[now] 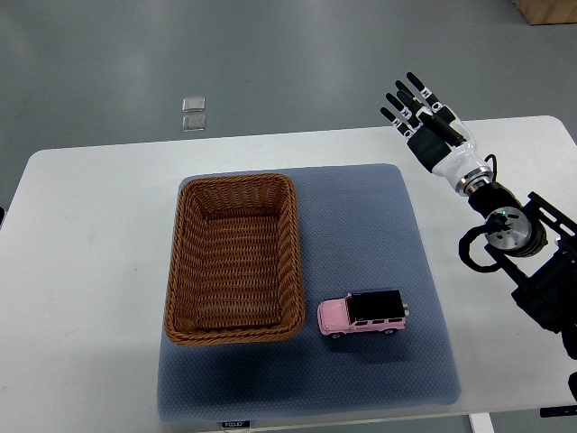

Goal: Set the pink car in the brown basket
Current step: 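Move the right hand down toward the pink toy car beside the basket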

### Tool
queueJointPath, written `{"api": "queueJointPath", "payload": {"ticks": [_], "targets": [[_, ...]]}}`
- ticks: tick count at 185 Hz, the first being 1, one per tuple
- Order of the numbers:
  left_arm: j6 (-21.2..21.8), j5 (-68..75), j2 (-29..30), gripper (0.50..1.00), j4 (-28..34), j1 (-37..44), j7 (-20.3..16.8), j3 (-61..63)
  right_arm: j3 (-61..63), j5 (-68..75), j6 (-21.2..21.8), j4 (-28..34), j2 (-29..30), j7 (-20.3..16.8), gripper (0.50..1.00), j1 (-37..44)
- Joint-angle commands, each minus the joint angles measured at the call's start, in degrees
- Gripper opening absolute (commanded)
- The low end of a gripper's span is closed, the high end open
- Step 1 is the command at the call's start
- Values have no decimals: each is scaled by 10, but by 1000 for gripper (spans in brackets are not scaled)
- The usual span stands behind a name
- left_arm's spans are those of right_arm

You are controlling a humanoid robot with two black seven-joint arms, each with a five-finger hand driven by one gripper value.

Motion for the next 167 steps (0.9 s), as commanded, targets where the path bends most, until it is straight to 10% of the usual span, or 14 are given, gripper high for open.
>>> {"api": "queueJointPath", "payload": {"ticks": [1, 71, 167], "targets": [[1, 0, 0, 1000, 0, 0, 0, 0, -2, 1, 3, 1, 0, 0, 928, 0], [1, 0, 0, 1000, 0, -1, 0, 0, -78, -54, 10, 20, -25, -6, 928, 31], [1, 1, 0, 1000, -5, -1, 0, 1, -550, -364, 47, 209, -292, -85, 932, 356]]}}
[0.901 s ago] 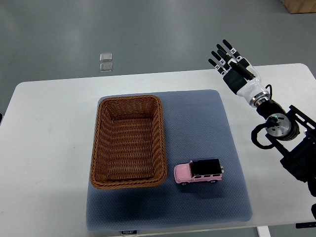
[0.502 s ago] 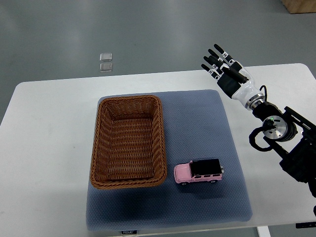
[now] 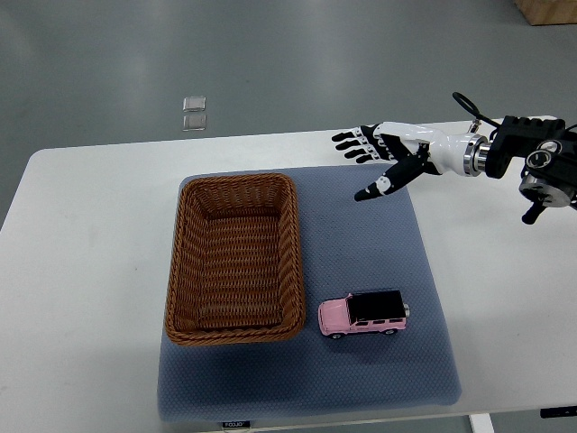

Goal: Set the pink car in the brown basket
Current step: 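Move the right hand down toward the pink toy car beside the basket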

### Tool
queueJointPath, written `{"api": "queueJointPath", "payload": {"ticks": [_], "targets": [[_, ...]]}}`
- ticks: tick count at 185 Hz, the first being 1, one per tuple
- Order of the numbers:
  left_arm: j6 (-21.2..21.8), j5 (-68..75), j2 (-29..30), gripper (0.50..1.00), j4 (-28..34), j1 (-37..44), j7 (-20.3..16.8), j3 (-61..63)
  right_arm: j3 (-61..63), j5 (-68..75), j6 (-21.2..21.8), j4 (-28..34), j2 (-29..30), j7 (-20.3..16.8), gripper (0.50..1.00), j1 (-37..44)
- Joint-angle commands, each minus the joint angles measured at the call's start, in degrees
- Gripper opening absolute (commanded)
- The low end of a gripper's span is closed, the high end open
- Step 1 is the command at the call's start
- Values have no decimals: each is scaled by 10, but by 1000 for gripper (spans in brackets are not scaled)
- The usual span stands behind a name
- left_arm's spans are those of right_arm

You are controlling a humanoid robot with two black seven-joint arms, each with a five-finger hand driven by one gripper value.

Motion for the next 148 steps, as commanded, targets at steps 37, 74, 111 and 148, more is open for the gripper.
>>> {"api": "queueJointPath", "payload": {"ticks": [37, 74, 111, 148], "targets": [[0, 1, 0, 1000, 0, -1, 0, 0, -210, -25, 16, 178, -125, -46, 932, 178], [0, 1, 0, 1000, 0, -1, 0, 0, -221, -20, 5, 257, -173, -64, 930, 179], [0, 1, 0, 1000, 0, -2, 0, 0, -220, -21, -20, 298, -203, -62, 930, 139], [0, 0, 0, 1000, 2, -2, 0, 0, -219, -37, -74, 298, -196, -56, 928, 83]]}}
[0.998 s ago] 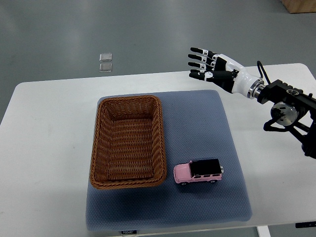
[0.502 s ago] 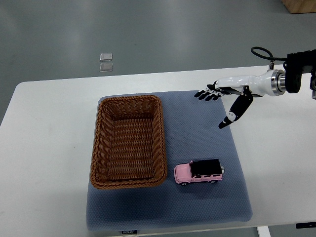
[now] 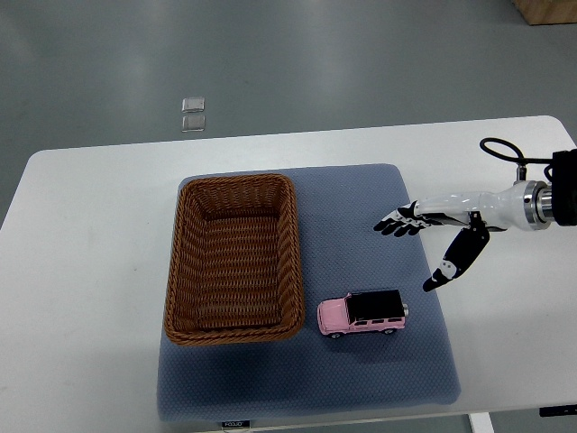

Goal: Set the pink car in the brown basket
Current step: 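Move the right hand down toward the pink toy car beside the basket, then close the right hand fingers around the pink car's roof and lift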

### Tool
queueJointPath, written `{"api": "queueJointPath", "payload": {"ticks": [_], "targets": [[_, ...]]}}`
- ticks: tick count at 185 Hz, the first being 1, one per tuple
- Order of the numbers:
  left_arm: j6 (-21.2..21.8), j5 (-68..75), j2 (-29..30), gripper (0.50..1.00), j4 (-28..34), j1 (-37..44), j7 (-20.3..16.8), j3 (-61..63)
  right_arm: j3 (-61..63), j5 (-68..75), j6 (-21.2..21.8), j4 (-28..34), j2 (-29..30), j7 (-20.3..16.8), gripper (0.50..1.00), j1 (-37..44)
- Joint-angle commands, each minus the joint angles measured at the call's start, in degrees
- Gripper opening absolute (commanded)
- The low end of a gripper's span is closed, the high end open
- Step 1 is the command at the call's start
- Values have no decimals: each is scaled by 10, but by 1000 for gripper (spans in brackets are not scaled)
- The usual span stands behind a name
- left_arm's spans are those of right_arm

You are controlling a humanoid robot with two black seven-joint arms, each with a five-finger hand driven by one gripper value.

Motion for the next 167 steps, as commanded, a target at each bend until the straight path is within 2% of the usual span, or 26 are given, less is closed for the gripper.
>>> {"api": "queueJointPath", "payload": {"ticks": [1, 109, 167], "targets": [[0, -1, 0, 1000, 2, 0, 0, 0, 1, -9, -21, 1, 3, 3, 928, -25], [0, -1, 0, 1000, 3, 0, 0, 1, 1, -82, -126, -9, 61, 43, 921, -123], [0, -1, 0, 1000, 6, 0, 0, 1, 4, -106, -142, -35, 90, 48, 917, -155]]}}
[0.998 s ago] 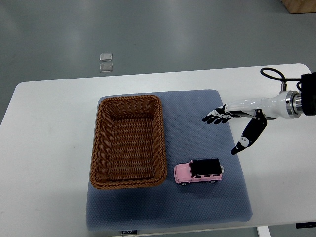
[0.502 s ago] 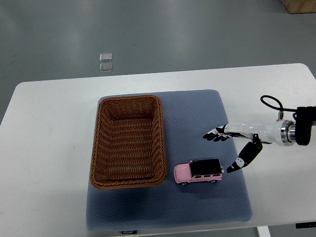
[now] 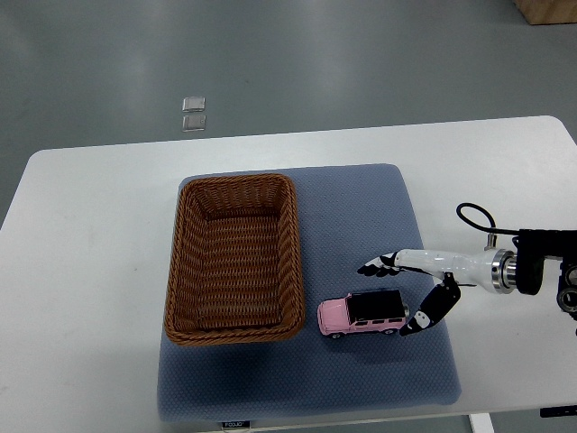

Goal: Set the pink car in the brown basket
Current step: 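Close the right hand fingers around the pink car's roof and lift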

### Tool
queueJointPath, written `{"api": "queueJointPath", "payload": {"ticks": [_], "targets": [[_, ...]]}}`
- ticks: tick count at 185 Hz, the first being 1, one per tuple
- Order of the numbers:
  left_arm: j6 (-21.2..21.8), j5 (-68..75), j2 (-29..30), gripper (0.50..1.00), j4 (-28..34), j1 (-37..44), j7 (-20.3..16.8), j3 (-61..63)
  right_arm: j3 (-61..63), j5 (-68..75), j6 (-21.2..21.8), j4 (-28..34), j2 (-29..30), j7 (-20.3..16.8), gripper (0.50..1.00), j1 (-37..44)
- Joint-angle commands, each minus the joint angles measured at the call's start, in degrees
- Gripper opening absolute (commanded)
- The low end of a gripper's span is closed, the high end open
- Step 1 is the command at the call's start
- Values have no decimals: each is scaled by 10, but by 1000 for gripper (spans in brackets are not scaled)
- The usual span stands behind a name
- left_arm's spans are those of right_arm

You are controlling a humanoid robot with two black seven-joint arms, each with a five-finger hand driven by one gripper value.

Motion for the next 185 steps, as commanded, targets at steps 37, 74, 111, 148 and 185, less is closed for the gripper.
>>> {"api": "queueJointPath", "payload": {"ticks": [37, 74, 111, 148, 185], "targets": [[0, 0, 0, 1000, 0, 0, 0, 0, 2, -7, -17, -13, 19, 0, 901, -17], [0, 0, 0, 1000, 0, 0, 0, -1, 2, -19, -24, -21, 26, 1, 789, -18], [0, 0, 0, 1000, 0, 0, 0, -1, 2, -33, -27, -33, 38, 12, 725, -31], [0, 0, 0, 1000, 0, 0, 0, -1, 3, -47, -38, -42, 43, 13, 568, -34], [0, 0, 0, 1000, 0, 0, 0, -1, 21, -45, -32, -42, 20, 17, 500, -27]]}}
